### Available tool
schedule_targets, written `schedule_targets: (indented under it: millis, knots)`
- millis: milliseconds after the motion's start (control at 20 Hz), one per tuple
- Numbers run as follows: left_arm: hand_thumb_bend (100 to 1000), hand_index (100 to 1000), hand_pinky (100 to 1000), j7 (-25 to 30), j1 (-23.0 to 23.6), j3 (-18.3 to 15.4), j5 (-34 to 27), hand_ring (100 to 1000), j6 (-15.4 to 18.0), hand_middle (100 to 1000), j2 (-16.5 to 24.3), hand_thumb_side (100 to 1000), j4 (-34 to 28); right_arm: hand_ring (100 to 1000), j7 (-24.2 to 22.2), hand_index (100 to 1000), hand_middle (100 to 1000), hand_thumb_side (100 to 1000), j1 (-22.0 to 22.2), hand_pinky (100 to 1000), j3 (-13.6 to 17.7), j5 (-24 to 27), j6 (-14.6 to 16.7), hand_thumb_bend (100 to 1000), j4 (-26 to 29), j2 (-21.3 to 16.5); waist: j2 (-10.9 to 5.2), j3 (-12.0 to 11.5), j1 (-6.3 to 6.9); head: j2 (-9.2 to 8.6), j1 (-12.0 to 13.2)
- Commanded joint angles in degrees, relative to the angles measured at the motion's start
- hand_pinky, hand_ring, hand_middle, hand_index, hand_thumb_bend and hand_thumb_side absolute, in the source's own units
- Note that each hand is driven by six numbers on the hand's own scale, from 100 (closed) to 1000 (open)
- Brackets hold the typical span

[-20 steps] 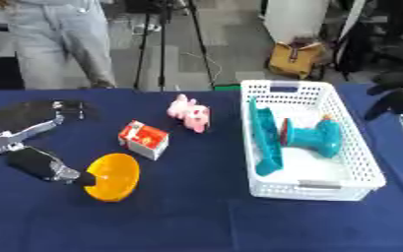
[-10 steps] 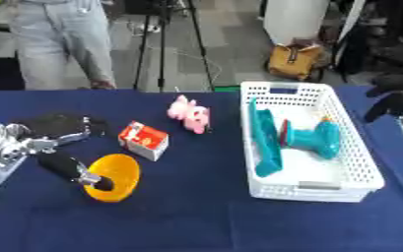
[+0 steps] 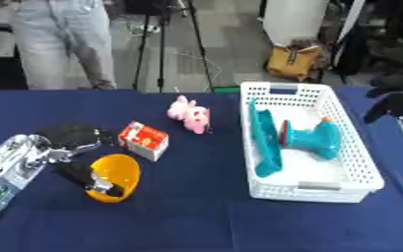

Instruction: Pick up objects on the table and place them in the box.

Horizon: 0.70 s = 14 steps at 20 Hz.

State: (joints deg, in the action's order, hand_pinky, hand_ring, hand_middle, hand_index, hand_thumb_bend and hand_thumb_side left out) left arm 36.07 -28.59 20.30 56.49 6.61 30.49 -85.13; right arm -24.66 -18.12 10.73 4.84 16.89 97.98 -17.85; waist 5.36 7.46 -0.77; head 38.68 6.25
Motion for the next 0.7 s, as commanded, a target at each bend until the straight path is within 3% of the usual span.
schedule_targets:
  millis: [50, 700]
  knots:
    - [1000, 894, 734, -0.19, -1.35, 0.32, 1.19, 828, 0.97, 848, 0.23, 886, 0.25, 493, -0.20, 778, 625, 609, -0.55, 496, 0.07, -0.12, 0.09, 160, 0.41, -1.00, -0.89, 0.09, -0.03, -0.69, 0.10]
    - [1000, 895, 745, -0.36, -2.06, 1.52, 2.95, 837, 2.69, 850, -0.86, 901, 1.91, 493, -0.23, 778, 625, 608, -0.55, 496, 0.05, -0.04, 0.17, 160, 0.36, -0.94, -0.84, 0.29, -0.19, -0.83, 0.23]
